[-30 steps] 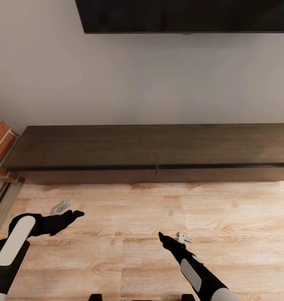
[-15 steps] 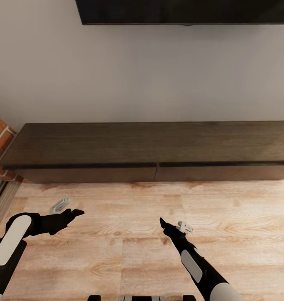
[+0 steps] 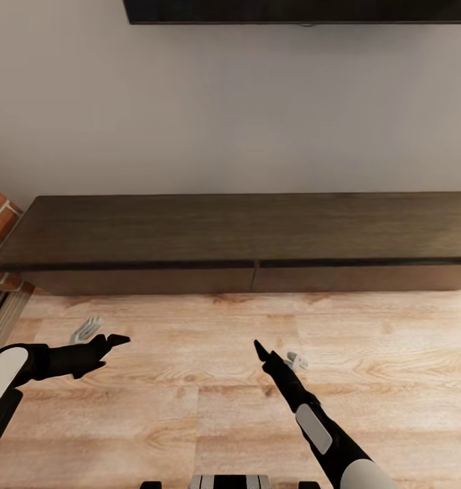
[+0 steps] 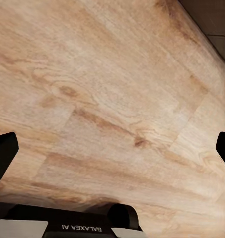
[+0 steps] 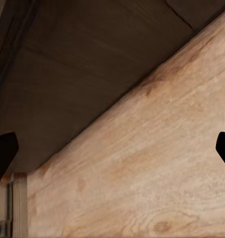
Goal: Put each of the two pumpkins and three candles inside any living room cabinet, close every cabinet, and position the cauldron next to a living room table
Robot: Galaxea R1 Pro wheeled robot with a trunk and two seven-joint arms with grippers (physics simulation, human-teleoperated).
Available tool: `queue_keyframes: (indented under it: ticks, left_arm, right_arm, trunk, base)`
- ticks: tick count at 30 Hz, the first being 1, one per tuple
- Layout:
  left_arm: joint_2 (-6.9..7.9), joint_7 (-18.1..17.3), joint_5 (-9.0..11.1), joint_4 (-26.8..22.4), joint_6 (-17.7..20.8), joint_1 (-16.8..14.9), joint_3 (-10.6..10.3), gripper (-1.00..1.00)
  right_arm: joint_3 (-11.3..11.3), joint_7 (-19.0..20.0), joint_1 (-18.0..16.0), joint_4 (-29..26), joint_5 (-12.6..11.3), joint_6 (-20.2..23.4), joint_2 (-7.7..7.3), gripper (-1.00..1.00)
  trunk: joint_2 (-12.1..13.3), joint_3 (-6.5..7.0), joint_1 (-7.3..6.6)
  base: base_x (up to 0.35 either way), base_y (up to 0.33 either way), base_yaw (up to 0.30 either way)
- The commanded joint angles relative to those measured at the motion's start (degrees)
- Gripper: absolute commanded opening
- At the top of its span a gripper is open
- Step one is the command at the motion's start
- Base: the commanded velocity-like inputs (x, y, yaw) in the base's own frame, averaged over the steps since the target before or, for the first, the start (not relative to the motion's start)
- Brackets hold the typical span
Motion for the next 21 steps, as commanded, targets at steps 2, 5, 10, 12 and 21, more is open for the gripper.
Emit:
queue_keyframes:
  ticks: [2, 5, 10, 12, 21]
  left_arm:
    - [0.08, 0.6, 1.7, 0.0, 0.2, 0.0, 0.0, 1.0]
    - [0.12, 0.6, 2.5, 0.0, 0.2, 0.0, 0.0, 1.0]
    - [0.14, 0.6, 3.1, 0.0, 0.2, 0.0, -0.2, 1.0]
    - [0.14, 0.6, 3.1, 0.0, 0.2, 0.0, -0.2, 1.0]
    - [0.13, 0.6, 3.4, 0.0, 0.2, 0.0, -0.8, 1.0]
  right_arm:
    - [0.0, 1.4, 0.0, 0.2, -1.3, 0.4, -0.26, 1.0]
    - [-0.1, 2.2, 0.0, 0.3, -1.5, 2.6, -0.51, 1.0]
    - [-0.2, 4.3, 0.0, 0.3, -1.7, 8.6, -0.63, 1.0]
    - [-0.2, 5.2, 0.0, 0.3, -1.7, 9.1, -0.64, 1.0]
    - [-0.1, 6.5, 0.0, 0.1, -1.2, 10.1, -0.58, 1.0]
  trunk:
    - [-0.8, -0.39, 0.44]
    - [-2.0, -0.93, 1.1]
    - [-4.0, -1.83, 2.2]
    - [-4.8, -2.19, 2.64]
    - [-8.5, -3.8, 4.61]
  base:
    - [0.0, 0.0, 0.0]
    - [0.0, 0.0, 0.0]
    - [0.0, 0.0, 0.0]
    - [0.0, 0.0, 0.0]
    - [0.0, 0.0, 0.0]
